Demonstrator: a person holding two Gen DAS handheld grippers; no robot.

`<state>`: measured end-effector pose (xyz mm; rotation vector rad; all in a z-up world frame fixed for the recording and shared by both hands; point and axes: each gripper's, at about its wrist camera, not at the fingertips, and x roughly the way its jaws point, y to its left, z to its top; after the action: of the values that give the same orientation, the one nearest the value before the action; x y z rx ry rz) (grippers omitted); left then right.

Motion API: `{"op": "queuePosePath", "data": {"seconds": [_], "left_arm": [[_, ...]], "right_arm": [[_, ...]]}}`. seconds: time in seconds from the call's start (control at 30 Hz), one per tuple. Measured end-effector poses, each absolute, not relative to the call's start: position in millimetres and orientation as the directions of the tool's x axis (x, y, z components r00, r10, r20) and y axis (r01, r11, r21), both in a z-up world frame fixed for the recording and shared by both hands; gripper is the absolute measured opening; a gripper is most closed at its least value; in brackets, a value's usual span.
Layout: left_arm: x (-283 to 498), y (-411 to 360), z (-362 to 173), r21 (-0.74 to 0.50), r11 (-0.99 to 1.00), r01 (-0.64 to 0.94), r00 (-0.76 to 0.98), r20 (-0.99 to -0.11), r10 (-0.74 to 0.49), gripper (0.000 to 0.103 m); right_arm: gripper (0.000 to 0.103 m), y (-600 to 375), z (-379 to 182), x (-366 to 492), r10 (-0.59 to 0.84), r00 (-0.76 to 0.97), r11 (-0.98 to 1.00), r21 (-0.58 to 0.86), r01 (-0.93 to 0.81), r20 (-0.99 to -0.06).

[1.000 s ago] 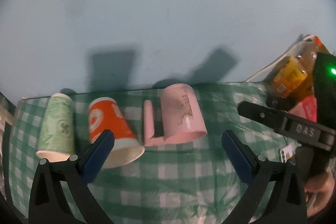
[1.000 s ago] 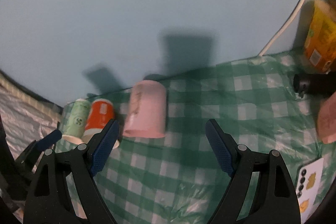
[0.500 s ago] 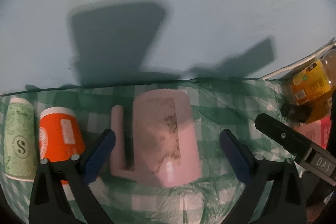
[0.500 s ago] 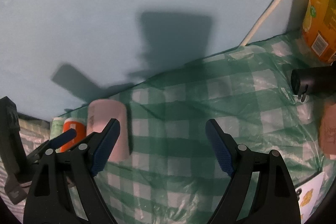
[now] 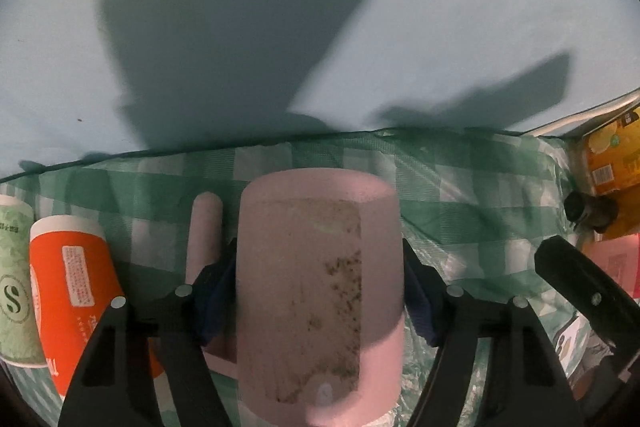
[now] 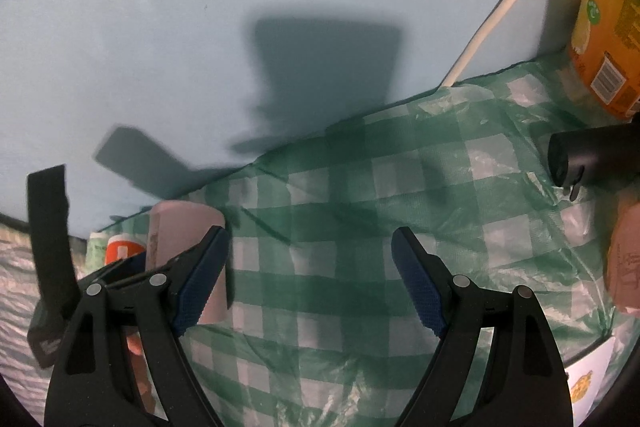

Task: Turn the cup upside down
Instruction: 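Close the right gripper on the pink mug's body and lift it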

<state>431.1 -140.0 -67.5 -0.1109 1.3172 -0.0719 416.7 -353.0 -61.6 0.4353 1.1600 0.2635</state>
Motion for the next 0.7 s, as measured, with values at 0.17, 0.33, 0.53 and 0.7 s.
{"op": "queuePosePath", "data": {"seconds": [0.17, 0.33, 0.53, 0.7], "left_arm": [[436.0, -147.6, -65.1, -0.135, 0.991, 0.015, 0.246, -0.960, -0.135, 0.074], [427.4, -155.3, -49.9, -0.127, 0.990, 0.065, 0.267, -0.954, -0.140, 0.074], [397.9, -174.1, -17.0, -0.135, 0.979, 0.154, 0.308, -0.935, -0.178, 0.074], [357.1, -174.5, -1.7, -0.141, 0.971, 0.193, 0.319, -0.927, -0.198, 0.074]], "right_arm": [[0.084, -352.1, -59.4, 411.9, 0.417, 0.390, 0.890, 0.456, 0.008, -0.821], [0.084, -350.7, -49.9, 399.0, 0.411, 0.420, 0.892, 0.451, -0.005, -0.809], [0.084, -351.4, -26.0, 375.5, 0.430, 0.447, 0.887, 0.459, -0.047, -0.785], [0.084, -343.2, -8.7, 344.5, 0.458, 0.455, 0.880, 0.463, -0.109, -0.763]]}}
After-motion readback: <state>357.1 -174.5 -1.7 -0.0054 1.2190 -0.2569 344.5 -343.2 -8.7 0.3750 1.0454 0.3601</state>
